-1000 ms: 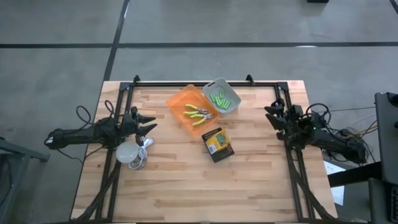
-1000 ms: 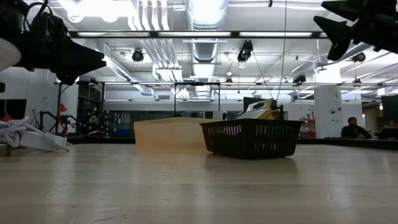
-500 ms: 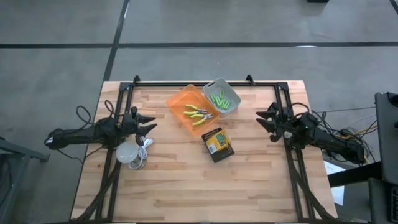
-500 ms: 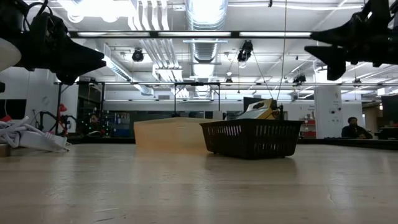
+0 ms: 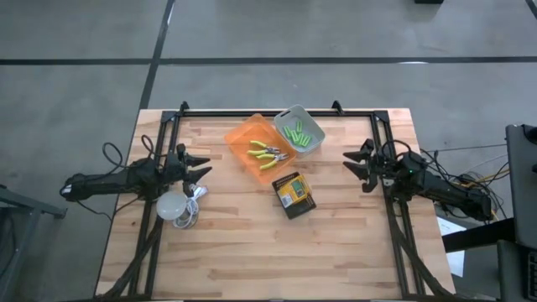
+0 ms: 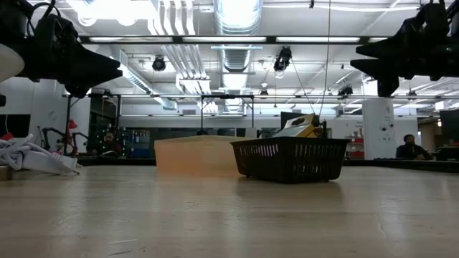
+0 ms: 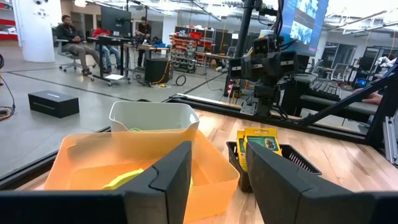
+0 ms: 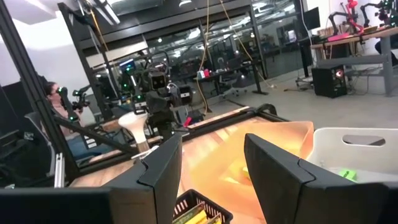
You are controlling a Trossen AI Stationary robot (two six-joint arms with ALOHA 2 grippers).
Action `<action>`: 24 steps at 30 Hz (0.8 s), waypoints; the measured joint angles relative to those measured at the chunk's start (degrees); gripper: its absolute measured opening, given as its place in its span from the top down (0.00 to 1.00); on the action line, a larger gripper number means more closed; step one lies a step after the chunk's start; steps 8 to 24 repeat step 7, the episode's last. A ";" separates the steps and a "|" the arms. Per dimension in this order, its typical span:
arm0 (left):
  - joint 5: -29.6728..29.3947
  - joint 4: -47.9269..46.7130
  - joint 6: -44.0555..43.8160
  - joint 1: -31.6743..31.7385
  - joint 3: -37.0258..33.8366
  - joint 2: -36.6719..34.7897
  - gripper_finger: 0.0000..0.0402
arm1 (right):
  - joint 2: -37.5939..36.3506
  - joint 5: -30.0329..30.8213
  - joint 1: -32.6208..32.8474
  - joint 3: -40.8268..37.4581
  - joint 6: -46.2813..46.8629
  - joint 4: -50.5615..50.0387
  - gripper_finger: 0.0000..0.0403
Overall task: Pick & Place School Supplies
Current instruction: Return to Home Position
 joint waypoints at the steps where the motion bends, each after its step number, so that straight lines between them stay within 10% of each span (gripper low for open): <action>1: 0.01 0.00 0.00 0.00 0.00 0.00 0.61 | 0.00 0.01 0.00 0.00 0.00 -0.30 0.58; 24: 0.01 0.00 0.00 0.00 0.00 0.00 0.61 | 0.00 0.01 0.00 0.00 0.00 -0.96 0.58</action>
